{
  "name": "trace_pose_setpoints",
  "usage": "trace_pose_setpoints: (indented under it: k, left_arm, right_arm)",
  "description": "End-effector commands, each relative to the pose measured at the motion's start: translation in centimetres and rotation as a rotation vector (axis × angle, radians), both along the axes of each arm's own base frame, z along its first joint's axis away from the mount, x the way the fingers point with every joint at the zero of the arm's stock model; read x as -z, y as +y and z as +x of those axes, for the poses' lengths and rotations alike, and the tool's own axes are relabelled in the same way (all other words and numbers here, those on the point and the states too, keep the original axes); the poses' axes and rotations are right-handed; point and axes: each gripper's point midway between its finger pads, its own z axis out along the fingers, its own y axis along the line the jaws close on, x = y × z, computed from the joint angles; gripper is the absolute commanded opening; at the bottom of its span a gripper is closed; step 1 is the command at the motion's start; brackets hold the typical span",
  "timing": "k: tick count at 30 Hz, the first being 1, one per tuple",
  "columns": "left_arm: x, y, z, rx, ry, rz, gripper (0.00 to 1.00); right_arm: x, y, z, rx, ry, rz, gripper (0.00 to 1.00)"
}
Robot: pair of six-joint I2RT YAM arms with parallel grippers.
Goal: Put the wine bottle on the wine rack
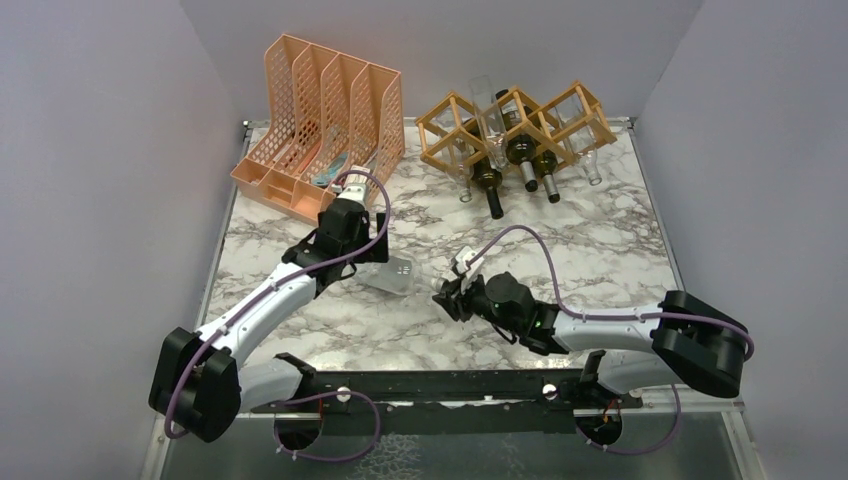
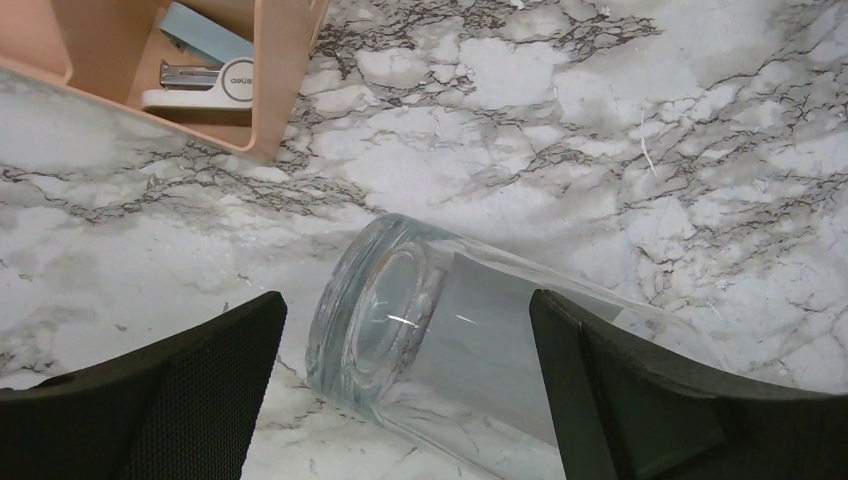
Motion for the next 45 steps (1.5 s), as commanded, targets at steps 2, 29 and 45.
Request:
trace_pose_setpoints:
  k: [2,29,45]
  left_arm:
    - [2.0,-0.6,-0.9,0.018,0.071,-0.029,0.99]
    - [2.4,-0.5,-0.6,-0.010,0.077,-0.029,0.99]
    - [0.1,1.1,0.3,-0.078,0.004,0.017,0.99]
  right_arm:
    - [2.2,-1.6,0.4,0.072,0.041,-0.070,0.02]
    - [1.8,-2.4,-2.0,0.039,0.244,-0.228,0.45]
    - [3.9,-1.2,2.0,-0.031,0.166,-0.642,0.86]
